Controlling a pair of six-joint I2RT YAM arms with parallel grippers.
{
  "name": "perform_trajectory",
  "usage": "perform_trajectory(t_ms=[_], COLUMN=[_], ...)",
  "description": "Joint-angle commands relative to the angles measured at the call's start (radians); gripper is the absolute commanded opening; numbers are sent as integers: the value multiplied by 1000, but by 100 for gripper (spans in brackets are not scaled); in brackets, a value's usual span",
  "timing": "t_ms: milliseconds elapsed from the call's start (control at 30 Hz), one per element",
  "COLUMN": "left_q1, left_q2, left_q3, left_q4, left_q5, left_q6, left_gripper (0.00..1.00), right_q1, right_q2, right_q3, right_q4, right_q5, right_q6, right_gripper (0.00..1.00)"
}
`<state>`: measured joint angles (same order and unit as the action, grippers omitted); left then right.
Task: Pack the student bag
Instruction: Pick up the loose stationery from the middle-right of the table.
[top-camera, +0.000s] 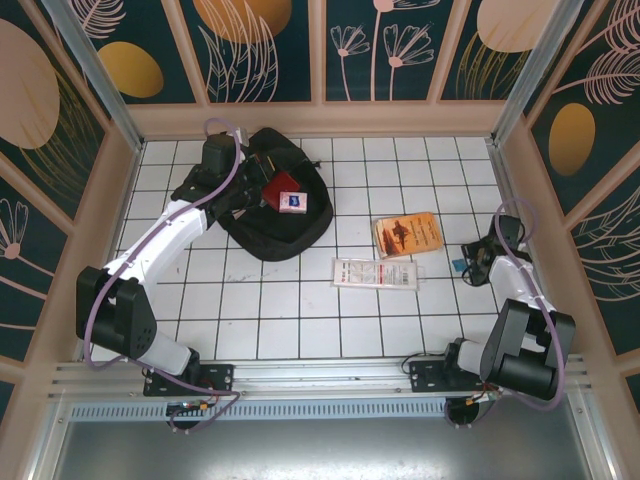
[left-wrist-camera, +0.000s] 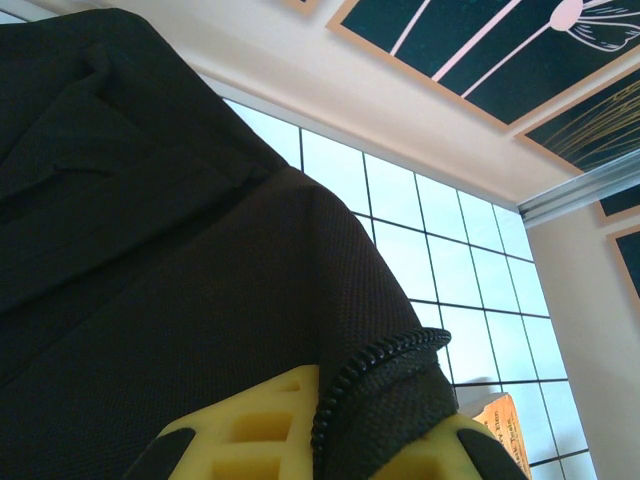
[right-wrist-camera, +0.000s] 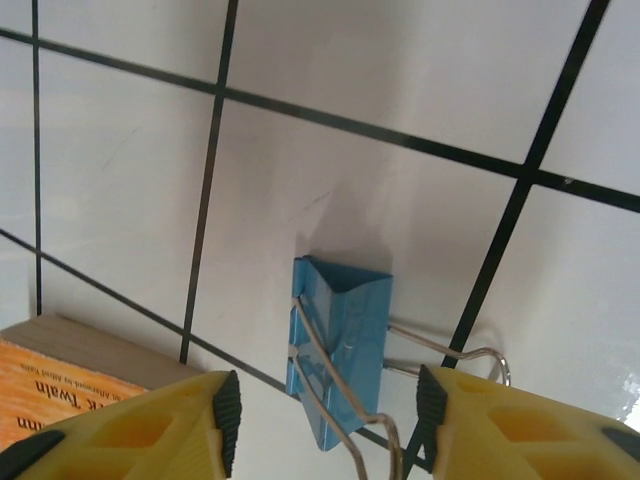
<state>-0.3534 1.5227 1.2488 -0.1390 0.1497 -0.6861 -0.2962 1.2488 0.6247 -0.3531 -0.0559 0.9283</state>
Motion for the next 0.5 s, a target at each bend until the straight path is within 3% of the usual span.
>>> perform_trajectory(t_ms=[0,200,467], left_q1=[2,1,1], left_q2=[-39,-42,-42], left_q3=[12,12,12], left_q4=[56,54,53], left_q5=[11,3,-4], left_q6=[1,6,9], left_gripper=[0,0,0], right_q1=[-16,-25,-26], right_q2=[12,8,-1], right_q3=[-18,-25,-46], right_q4=[33,48,56], right_q5=[-16,-37,-41], right_q6=[17,24,21], right_gripper=[47,30,23])
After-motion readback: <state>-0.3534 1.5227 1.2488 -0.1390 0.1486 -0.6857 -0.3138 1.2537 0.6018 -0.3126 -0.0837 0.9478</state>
